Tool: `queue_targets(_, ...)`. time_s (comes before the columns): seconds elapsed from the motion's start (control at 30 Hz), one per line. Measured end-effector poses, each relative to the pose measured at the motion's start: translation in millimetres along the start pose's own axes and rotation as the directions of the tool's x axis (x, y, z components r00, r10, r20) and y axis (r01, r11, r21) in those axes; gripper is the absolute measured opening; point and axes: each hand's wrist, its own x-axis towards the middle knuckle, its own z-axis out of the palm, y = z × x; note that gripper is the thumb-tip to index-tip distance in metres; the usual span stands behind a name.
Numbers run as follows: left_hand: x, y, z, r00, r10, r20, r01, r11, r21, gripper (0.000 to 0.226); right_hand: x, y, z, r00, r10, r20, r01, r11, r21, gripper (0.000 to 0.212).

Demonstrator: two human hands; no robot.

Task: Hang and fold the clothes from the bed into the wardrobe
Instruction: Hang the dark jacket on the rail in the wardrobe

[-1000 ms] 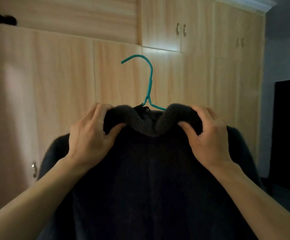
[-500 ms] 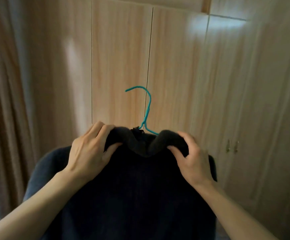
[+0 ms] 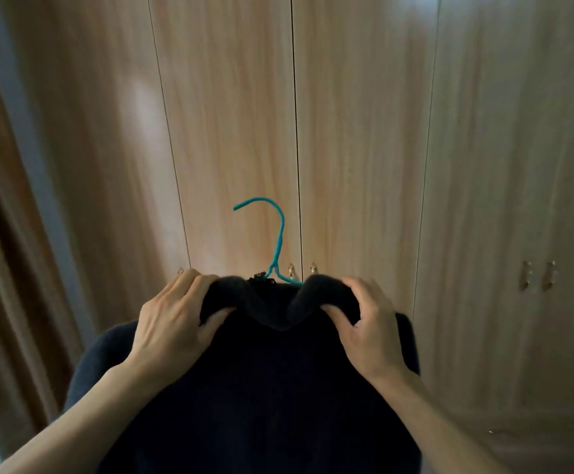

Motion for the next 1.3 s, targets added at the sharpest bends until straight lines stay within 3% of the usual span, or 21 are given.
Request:
queue_targets(0.3,34.2,4.9,86.6,0.990,-0.143,0.009,0.143,0.990,-0.010,0.032,49.7,85.8,28.4,0.998,-0.039,0.039,0.040,0.998,-0.038,0.037)
queue_targets(0.5,45.5,-23.0,143.7,0.984,-0.176,0.032,0.178,0.979,-0.100,0.048,63.2,122.1,61.4,0.997,-0.014,0.072,0.016,0.999,-0.040,0.037)
queue_targets(0.83,90.5,-105.6,240.1,0.998,0.002,-0.063,-0.009,0.994,-0.110,0.040,96.1,166.2,135.3,0.993,0.101,0.066,-0.094,0.991,-0.093,0.042)
queue_targets(1.03,100.2,-159.3,286.3,0.993,0.048,-0.104,-0.069,0.977,-0.201,0.036,115.9,177.5,169.2,0.970,0.060,0.236,-0.039,0.995,-0.094,0.037)
queue_targets(1.23,91.8,-190.6,322.8,0.998,0.046,-0.053,-0.057,0.973,-0.225,0.034,130.2,201.9,194.9,0.871,0.110,0.478,-0.069,0.992,-0.103,0.048)
queue_targets(1.3,90.5,-196.8,332.1,0.998,0.042,-0.051,-0.052,0.972,-0.230,0.032,133.1,212.4,204.5,0.831,0.169,0.531,-0.162,0.985,-0.061,0.054)
